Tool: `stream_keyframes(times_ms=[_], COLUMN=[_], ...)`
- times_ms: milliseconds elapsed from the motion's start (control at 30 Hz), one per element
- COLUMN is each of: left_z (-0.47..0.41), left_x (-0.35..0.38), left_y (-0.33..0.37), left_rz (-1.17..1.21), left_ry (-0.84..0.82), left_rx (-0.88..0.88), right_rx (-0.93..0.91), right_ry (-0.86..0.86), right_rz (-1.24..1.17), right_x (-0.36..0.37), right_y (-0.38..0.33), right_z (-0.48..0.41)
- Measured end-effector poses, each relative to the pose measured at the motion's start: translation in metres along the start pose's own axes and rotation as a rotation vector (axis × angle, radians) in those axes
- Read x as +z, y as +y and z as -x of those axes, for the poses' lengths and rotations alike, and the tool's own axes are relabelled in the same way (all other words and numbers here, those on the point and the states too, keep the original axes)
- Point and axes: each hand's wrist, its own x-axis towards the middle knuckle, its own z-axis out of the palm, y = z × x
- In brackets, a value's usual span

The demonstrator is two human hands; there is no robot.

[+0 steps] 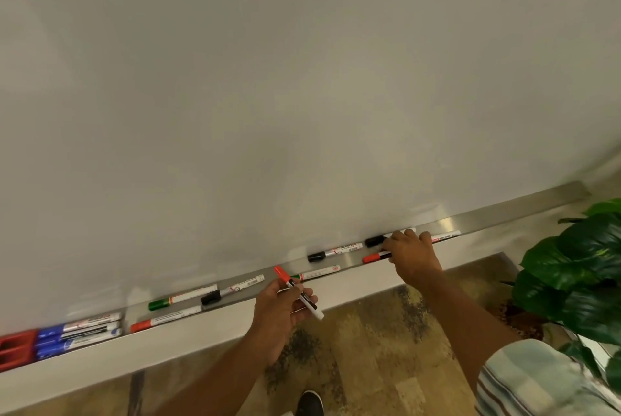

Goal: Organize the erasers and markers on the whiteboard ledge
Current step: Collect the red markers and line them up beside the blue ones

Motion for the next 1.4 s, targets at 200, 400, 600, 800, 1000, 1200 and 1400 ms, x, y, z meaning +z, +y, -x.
stream_keyframes(times_ms=[200,400,600,800,1000,1200,1400], left_z=[0.003,0.01,0.016,0.026,0.036,0.043,0.052], left_x=[0.002,-0.004,-0.019,-0.044,-0.085,-0.139,-0.195], left_y=[-0.003,0.002,0.019,0.036,0.045,0.047,0.051], left_rz=[0.007,0.013,0.079,0.205,0.293,0.314,0.362], left_ry=[-0.005,-0.029,-0.031,-0.066,0.0,0.144,0.392], left_rx=[-0.01,0.005,0.013,0.017,0.036,0.061,0.097], right_rx=[-0.021,-0.05,-0.202,-0.16,-0.202,-0.393,-0.436], right_ry=[0.018,0.18,0.162,0.151,0.154,0.174,0.234], right_rz=[-0.069,-0.27,-0.785,-1.05,-1.076,-1.019,-0.867], right_x=[-0.002,-0.016,-0.05,-0.06,-0.063,-0.067,-0.07], right_y=[0.002,-0.031,-0.13,-0.202,-0.259,-0.313,-0.355], right_z=[-0.004,0.001,0.027,0.041,0.052,0.053,0.04])
